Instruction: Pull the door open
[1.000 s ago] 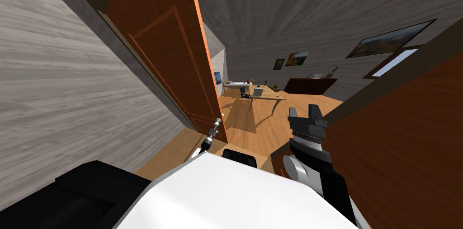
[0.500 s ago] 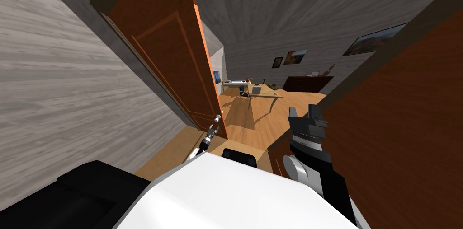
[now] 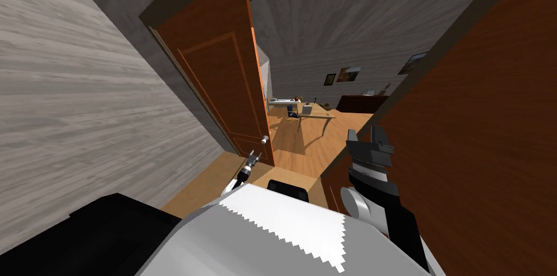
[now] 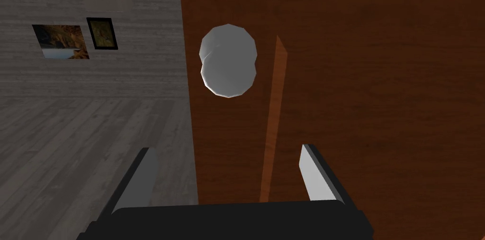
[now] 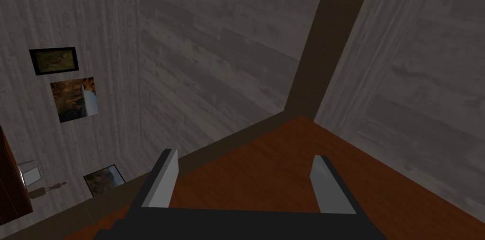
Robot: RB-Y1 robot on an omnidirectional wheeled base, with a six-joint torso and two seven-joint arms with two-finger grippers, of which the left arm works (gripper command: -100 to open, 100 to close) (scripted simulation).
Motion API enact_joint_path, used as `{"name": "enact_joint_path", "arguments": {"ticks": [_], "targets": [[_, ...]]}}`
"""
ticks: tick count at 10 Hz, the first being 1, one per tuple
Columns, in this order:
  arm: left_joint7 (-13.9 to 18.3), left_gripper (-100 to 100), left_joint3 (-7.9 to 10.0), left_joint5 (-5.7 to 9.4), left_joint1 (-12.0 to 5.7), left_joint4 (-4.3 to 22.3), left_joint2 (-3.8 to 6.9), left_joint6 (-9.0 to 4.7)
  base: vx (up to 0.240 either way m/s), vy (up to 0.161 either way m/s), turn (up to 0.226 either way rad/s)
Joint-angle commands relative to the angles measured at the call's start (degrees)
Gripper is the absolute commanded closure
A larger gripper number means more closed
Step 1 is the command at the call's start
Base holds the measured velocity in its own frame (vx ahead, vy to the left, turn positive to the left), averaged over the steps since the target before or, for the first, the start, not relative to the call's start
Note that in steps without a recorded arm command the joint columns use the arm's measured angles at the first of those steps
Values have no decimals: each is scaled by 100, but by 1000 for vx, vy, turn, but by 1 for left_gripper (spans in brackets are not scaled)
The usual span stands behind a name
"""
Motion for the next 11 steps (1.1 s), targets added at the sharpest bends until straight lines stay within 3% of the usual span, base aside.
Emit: {"name": "enact_joint_path", "arguments": {"ticks": [1, 6, 7, 8, 11], "targets": [[5, -100, 75, 47, 13, 40, 28, -47, 185, -45, -122], [20, -100, 431, 271, 13, 404, 208, -301, 211, -27, -147], [11, -100, 390, 246, -18, 414, 199, -300, 88, 9, -29], [11, 100, 390, 246, -18, 414, 199, -300, -10, 0, 32], [11, 100, 390, 246, -18, 414, 199, -300, -25, 1, -3]]}}
